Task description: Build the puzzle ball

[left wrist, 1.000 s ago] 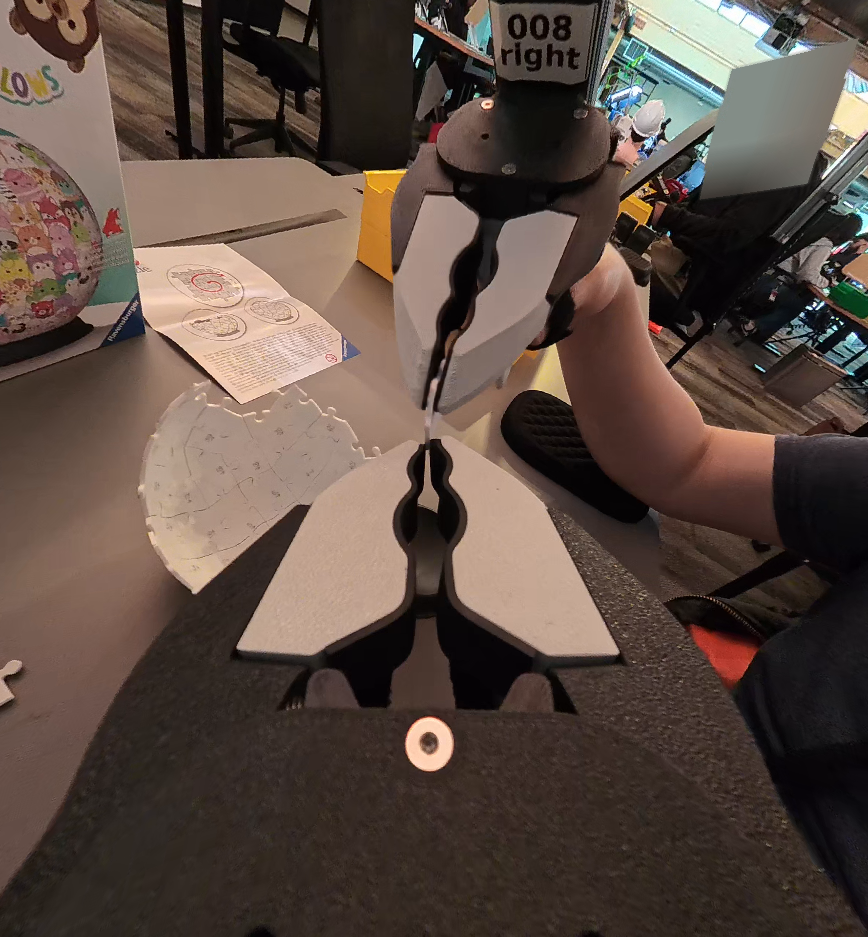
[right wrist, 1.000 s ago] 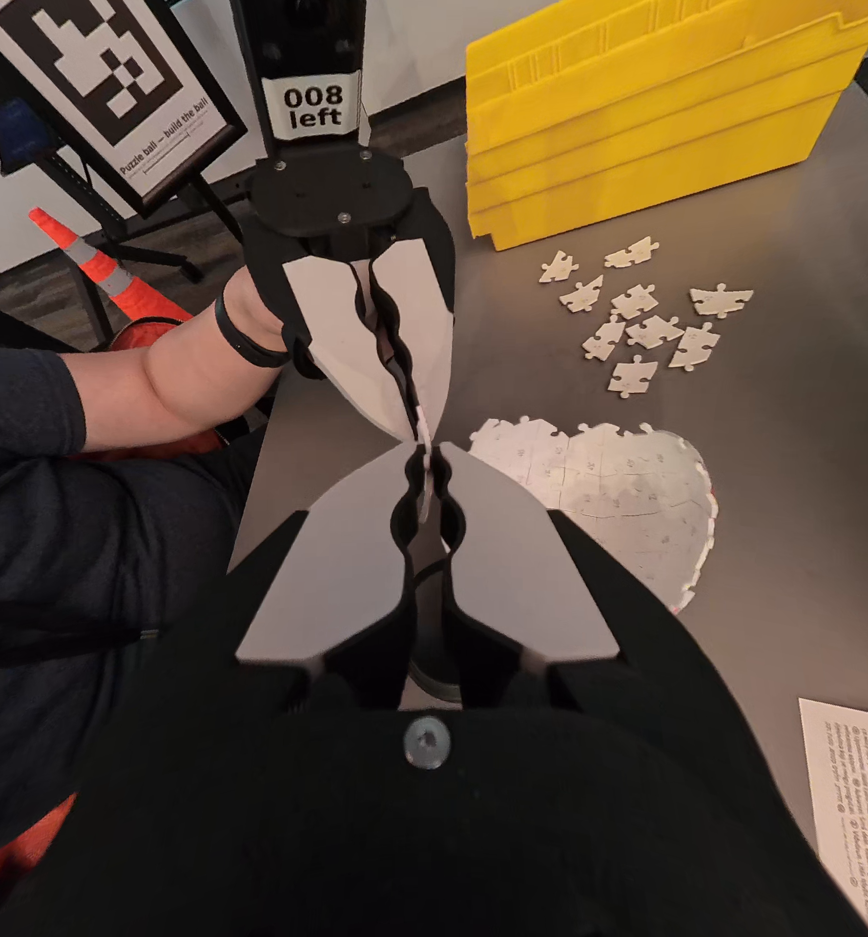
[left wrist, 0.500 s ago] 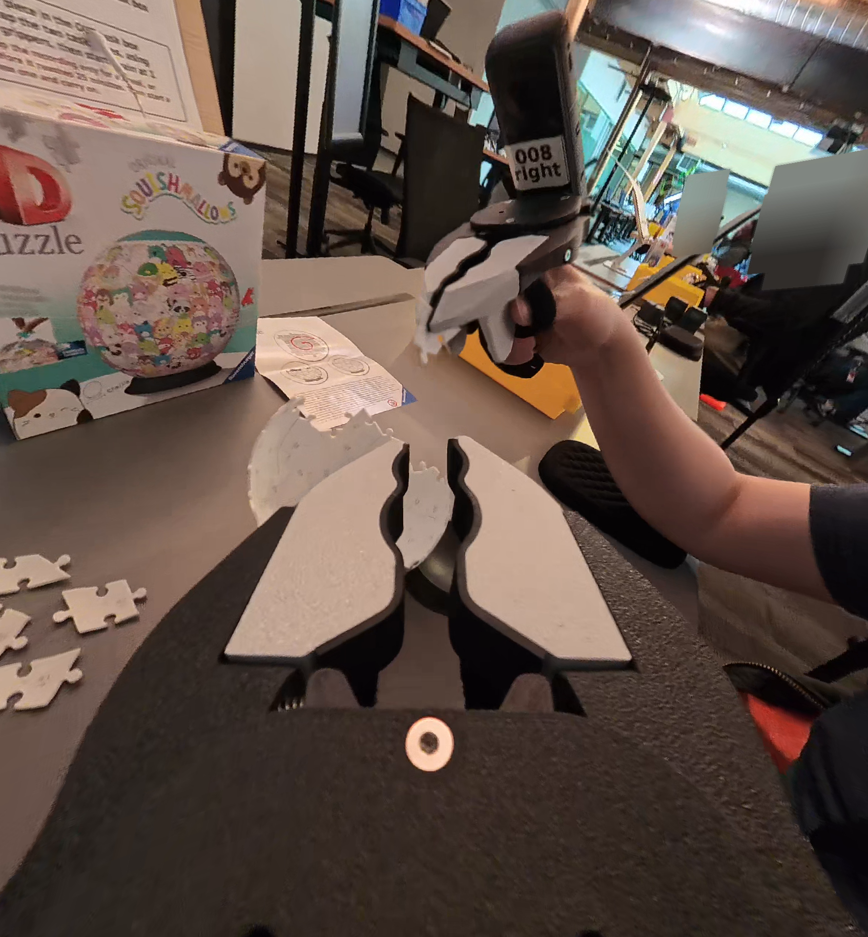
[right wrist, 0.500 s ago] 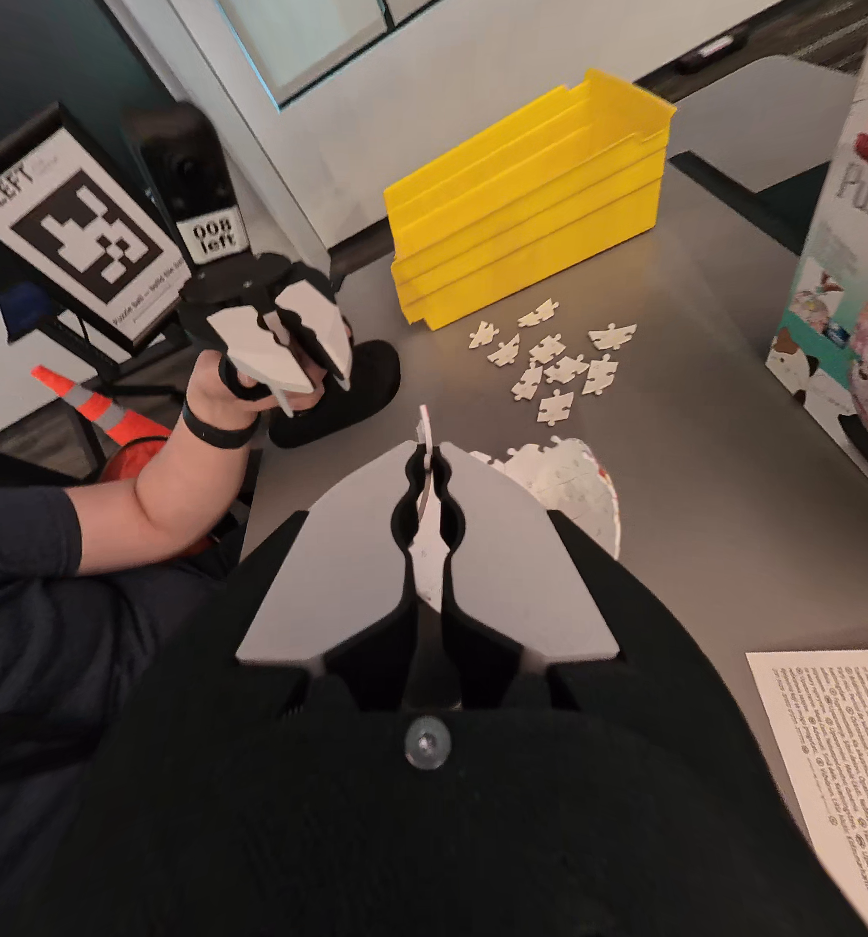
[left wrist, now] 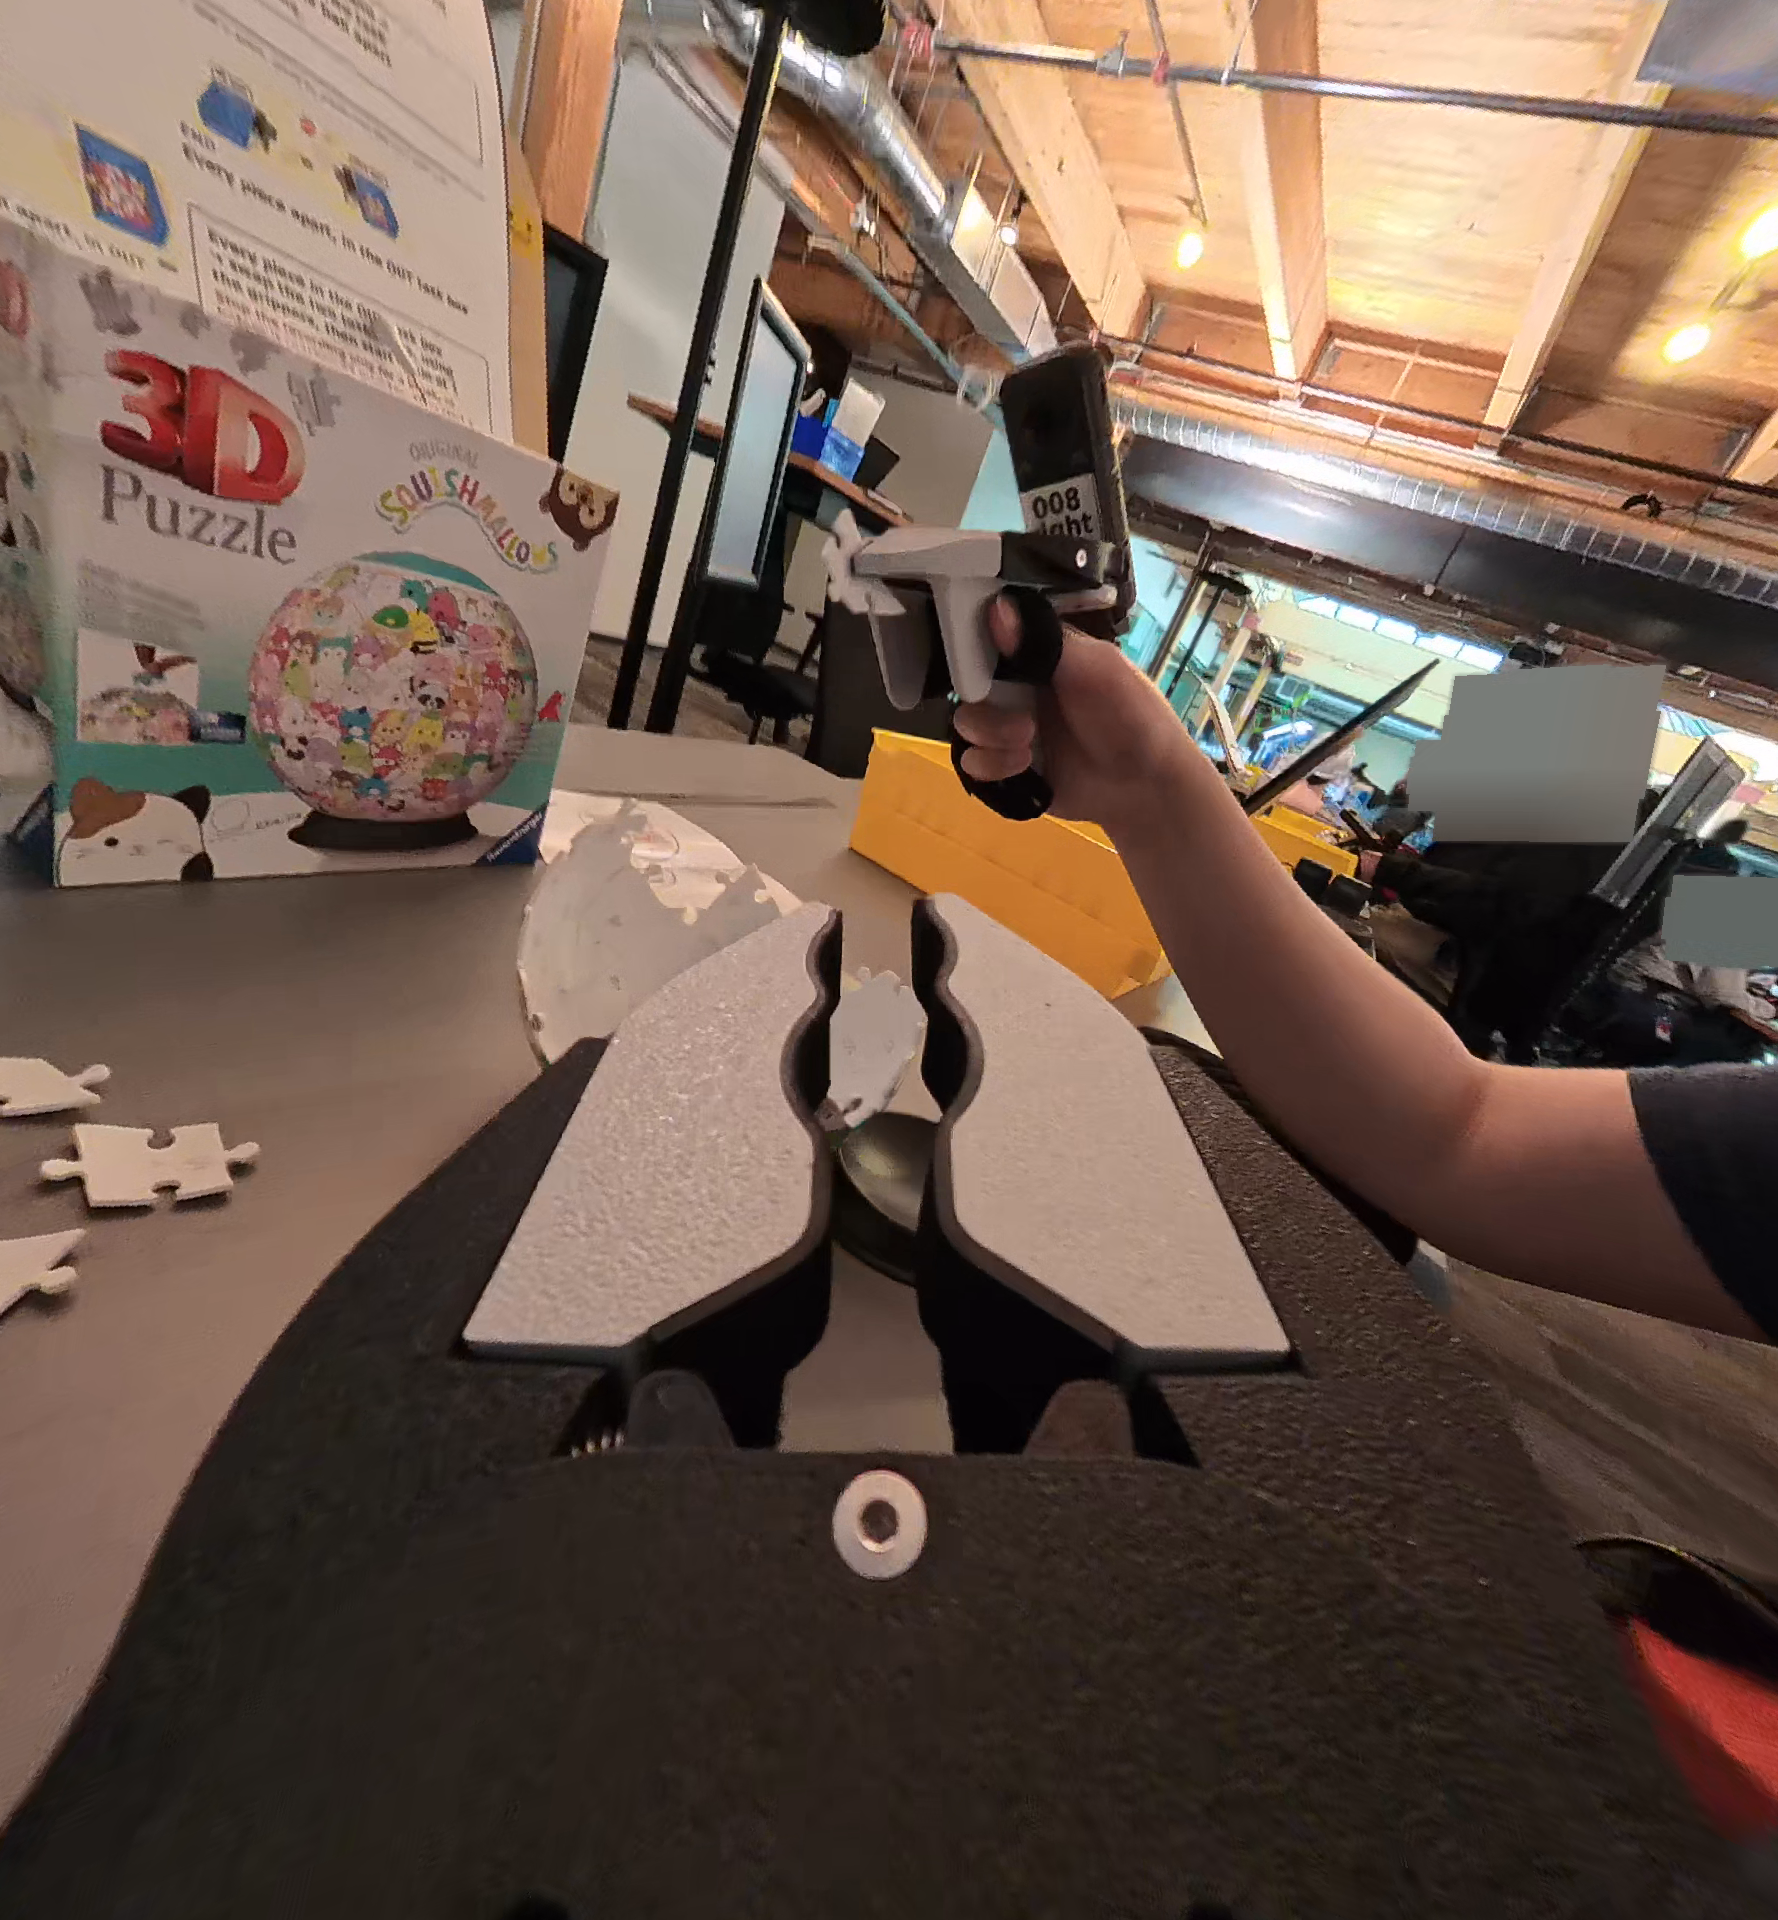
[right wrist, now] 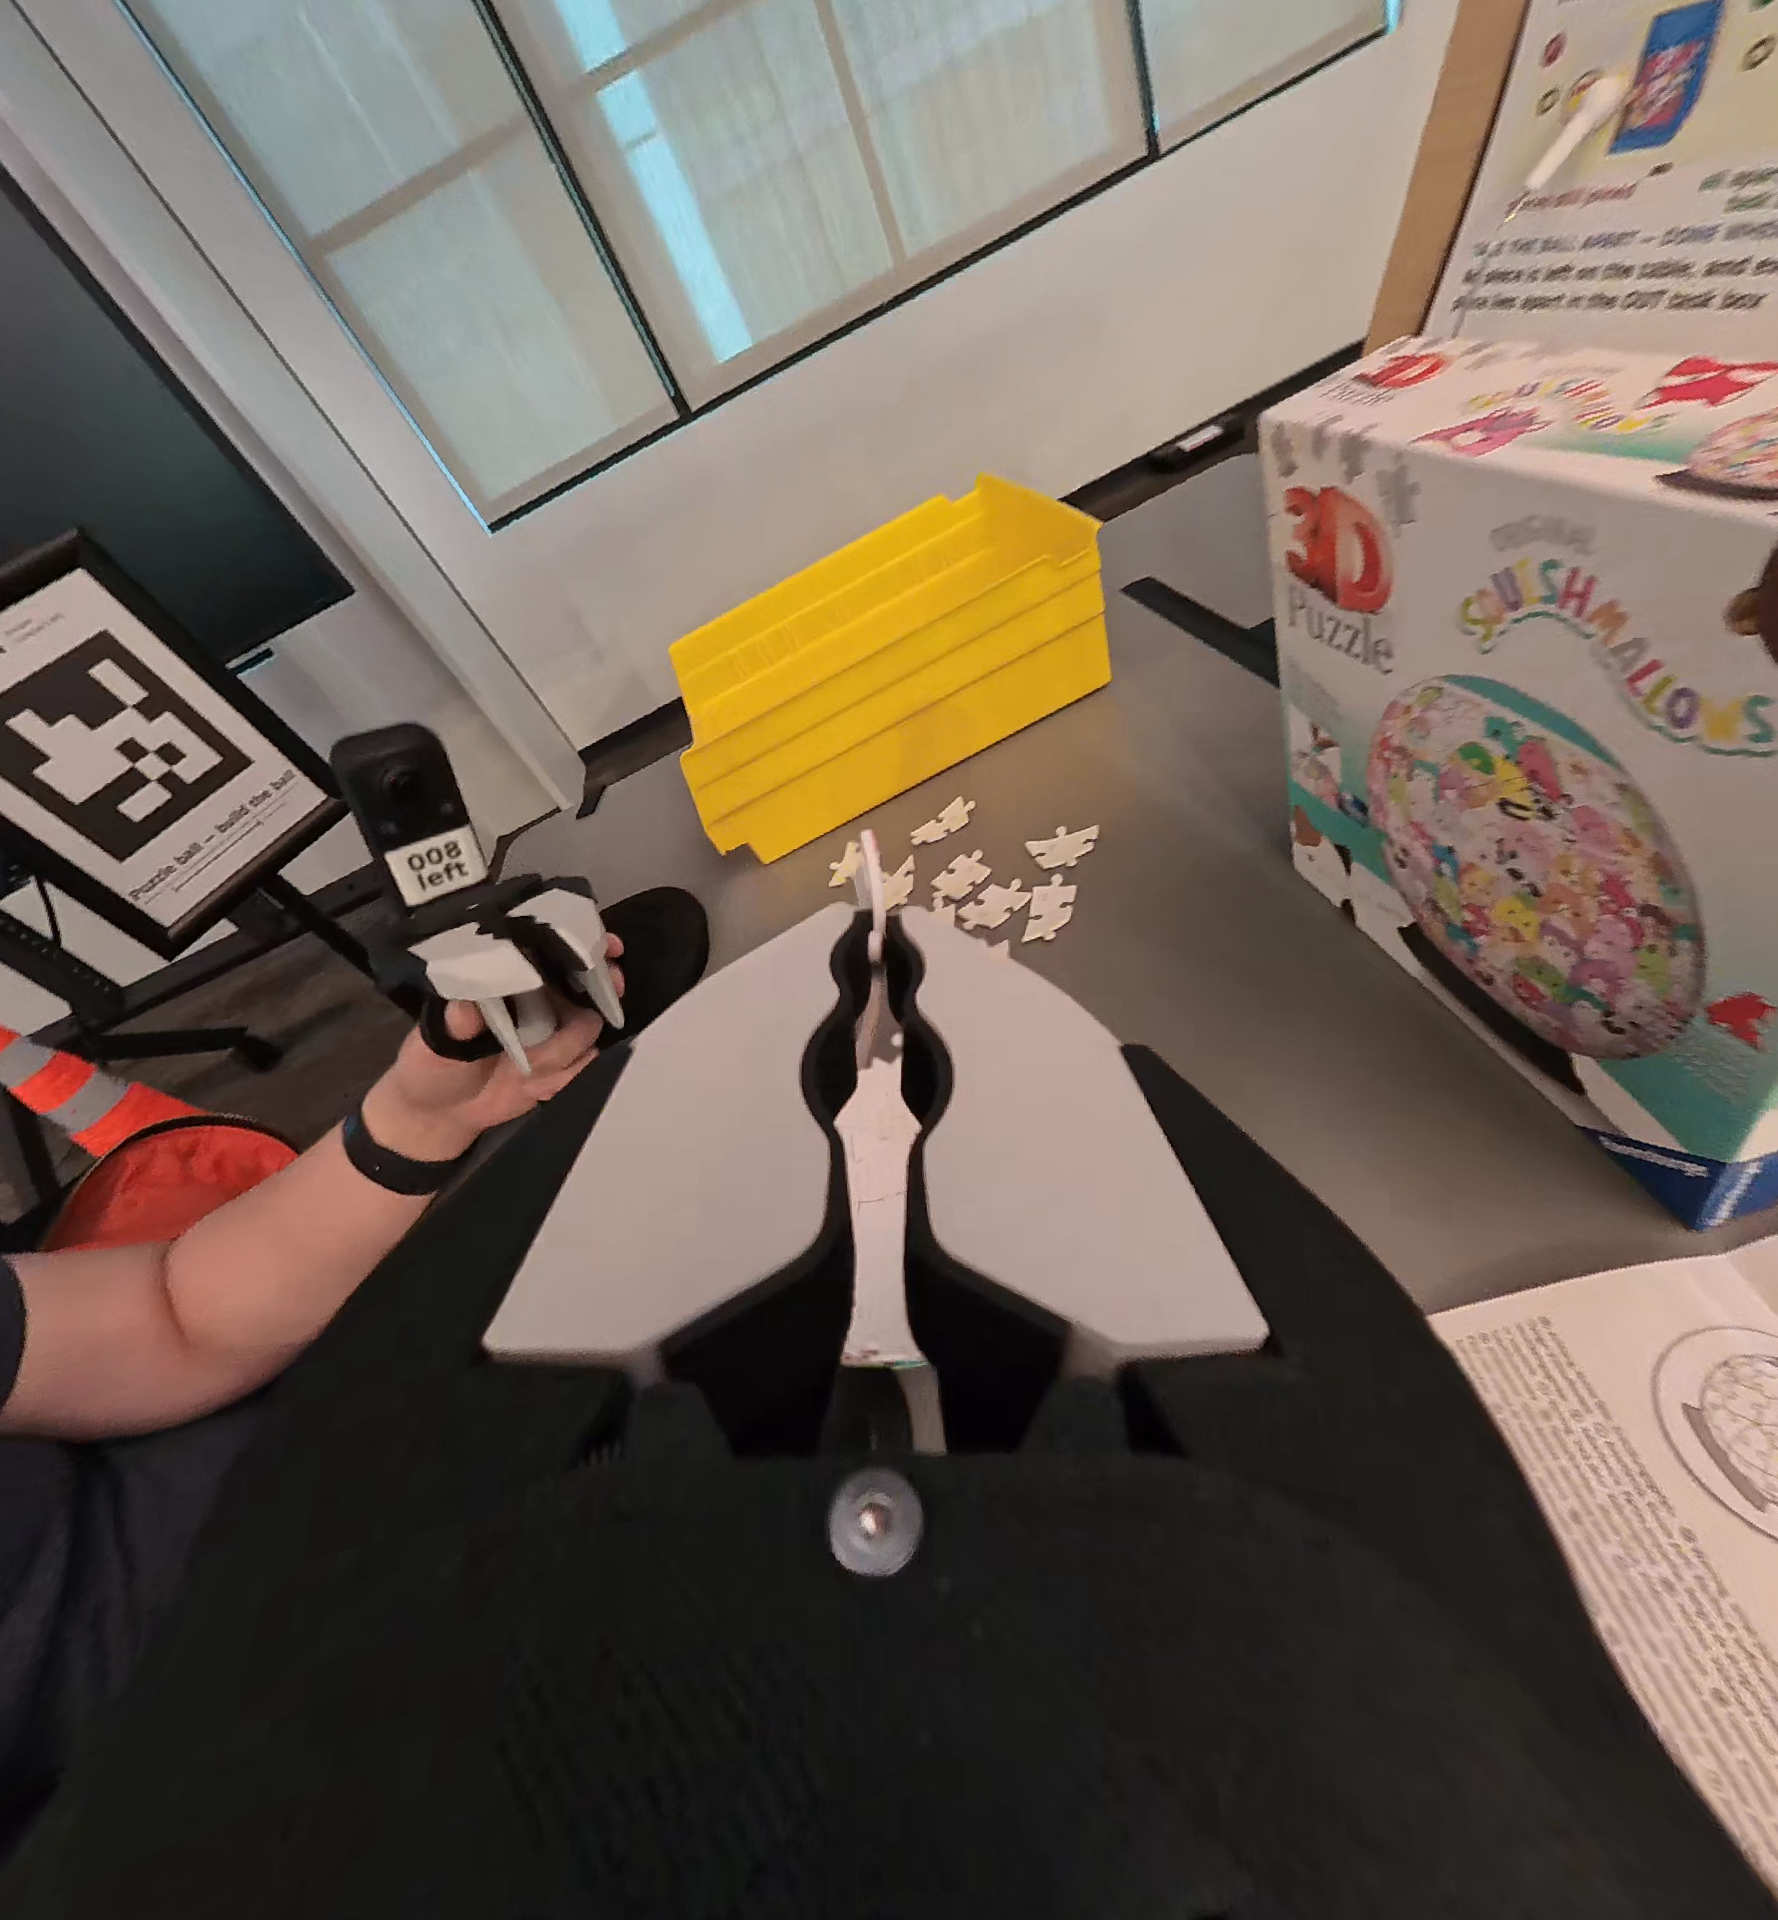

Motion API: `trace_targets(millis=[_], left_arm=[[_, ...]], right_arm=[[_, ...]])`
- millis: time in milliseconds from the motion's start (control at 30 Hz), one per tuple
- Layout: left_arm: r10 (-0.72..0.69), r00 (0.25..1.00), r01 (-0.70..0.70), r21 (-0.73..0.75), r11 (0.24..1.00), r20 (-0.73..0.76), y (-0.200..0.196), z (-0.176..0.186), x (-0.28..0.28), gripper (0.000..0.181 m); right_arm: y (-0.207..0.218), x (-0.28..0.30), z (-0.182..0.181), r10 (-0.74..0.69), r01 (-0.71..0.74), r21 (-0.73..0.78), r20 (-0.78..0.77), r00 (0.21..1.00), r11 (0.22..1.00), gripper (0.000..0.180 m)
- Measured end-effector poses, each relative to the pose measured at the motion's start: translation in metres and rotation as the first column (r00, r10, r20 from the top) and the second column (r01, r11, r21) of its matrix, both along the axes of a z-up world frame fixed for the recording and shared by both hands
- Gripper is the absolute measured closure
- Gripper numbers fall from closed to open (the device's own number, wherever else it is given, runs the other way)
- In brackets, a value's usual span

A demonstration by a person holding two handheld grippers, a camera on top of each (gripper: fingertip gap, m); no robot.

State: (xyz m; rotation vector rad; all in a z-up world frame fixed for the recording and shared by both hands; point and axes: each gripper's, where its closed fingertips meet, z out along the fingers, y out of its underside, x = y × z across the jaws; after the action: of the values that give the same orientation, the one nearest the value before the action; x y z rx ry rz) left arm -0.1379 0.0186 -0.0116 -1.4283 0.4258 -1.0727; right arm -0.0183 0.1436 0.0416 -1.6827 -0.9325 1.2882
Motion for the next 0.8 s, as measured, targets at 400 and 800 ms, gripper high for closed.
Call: trace_targets(millis=[400, 800], left_arm=[[0.309, 0.924, -0.28, 0.15, 0.948, -0.226, 0.004, -0.014, -0.012, 0.169], [0.272, 0.909, -0.251, 0.109, 0.962, -0.316, 0.01, -0.033, 0.004, 0.169]], right_arm=[[0.039, 0.032, -0.049, -0.137, 0.13, 0.05, 0.203, 0.969, 0.99, 0.177], [0.06, 0.072, 0.015, -0.386, 0.414, 0.315, -0.15, 0.91, 0.854, 0.177]])
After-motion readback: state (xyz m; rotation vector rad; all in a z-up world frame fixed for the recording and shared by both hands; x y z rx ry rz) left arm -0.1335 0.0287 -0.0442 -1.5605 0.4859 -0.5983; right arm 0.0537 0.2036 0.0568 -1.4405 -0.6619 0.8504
